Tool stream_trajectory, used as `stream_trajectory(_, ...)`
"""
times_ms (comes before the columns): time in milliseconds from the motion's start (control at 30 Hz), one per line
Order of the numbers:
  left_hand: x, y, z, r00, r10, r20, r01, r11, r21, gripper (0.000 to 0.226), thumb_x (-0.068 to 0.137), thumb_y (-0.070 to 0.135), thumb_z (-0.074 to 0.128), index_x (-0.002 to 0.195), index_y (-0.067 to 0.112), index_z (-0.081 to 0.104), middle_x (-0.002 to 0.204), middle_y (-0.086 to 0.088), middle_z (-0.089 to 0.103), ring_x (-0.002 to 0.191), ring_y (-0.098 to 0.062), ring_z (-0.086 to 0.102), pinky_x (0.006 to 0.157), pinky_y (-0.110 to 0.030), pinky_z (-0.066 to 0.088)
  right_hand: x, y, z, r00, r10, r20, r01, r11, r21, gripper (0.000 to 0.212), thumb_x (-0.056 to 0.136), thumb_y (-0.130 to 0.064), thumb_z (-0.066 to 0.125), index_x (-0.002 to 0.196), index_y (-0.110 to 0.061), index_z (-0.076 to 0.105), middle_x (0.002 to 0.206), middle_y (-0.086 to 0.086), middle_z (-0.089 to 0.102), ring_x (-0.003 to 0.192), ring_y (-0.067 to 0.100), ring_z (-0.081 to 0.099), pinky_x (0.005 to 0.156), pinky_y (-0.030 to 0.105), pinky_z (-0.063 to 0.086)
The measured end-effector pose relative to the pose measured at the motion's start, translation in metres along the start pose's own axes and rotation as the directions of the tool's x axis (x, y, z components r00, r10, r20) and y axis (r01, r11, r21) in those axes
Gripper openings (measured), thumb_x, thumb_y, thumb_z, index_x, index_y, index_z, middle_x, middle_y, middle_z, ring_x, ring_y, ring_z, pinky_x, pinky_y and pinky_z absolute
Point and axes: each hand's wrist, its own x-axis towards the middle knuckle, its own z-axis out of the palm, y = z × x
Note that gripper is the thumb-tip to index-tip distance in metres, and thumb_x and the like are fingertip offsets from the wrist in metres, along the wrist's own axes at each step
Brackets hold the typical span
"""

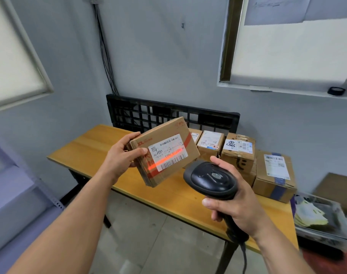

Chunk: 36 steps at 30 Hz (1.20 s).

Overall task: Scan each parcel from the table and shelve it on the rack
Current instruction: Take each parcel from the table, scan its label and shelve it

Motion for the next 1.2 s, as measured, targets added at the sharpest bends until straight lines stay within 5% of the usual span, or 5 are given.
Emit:
stream_trajectory(767,-0.007,-0.039,-0.134,0.998,0.025,-0.052,-0.029,0.997,-0.076,0.045,0.086,0.013,0.071,0.12,0.038,0.056,0.111,0.001,0.065,0.104,-0.019,0.063,0.079,-0.038,0.056,0.027,-0.001,0.126,0.999,-0.021,-0.038,0.019,0.999,-0.05,0.086,0.061,-0.007,0.086,0.131,-0.046,0.054,0.115,0.008,0.067,0.052,0.032,0.062,0.048,0.032,0.054)
stream_trajectory(900,-0.019,-0.052,-0.171,0.992,-0.002,-0.127,-0.01,0.995,-0.101,0.052,0.085,0.011,0.071,0.13,0.03,0.054,0.113,0.0,0.064,0.107,-0.023,0.063,0.085,-0.045,0.056,0.041,0.002,0.158,0.999,-0.027,0.026,0.028,0.998,-0.055,0.086,0.061,-0.011,0.09,0.128,-0.051,0.054,0.117,0.007,0.066,0.052,0.035,0.063,0.052,0.042,0.057)
stream_trajectory(1100,-0.04,-0.07,-0.228,0.963,-0.026,-0.268,-0.017,0.988,-0.157,0.047,0.086,0.007,0.069,0.127,0.028,0.057,0.121,-0.007,0.063,0.104,-0.02,0.063,0.08,-0.038,0.057,0.071,0.001,0.21,0.992,-0.026,0.126,0.027,1.0,-0.006,0.091,0.049,-0.032,0.097,0.126,-0.057,0.053,0.11,0.006,0.07,0.063,0.042,0.067,0.056,0.057,0.056)
stream_trajectory(1200,-0.05,-0.081,-0.258,0.939,-0.045,-0.34,-0.005,0.99,-0.144,0.046,0.085,0.01,0.07,0.123,0.033,0.059,0.117,-0.004,0.066,0.106,-0.02,0.064,0.081,-0.038,0.056,0.091,0.002,0.239,0.979,-0.063,0.192,0.061,0.998,0.02,0.089,0.056,-0.018,0.093,0.126,-0.055,0.053,0.109,0.002,0.07,0.075,0.052,0.065,0.056,0.066,0.052)
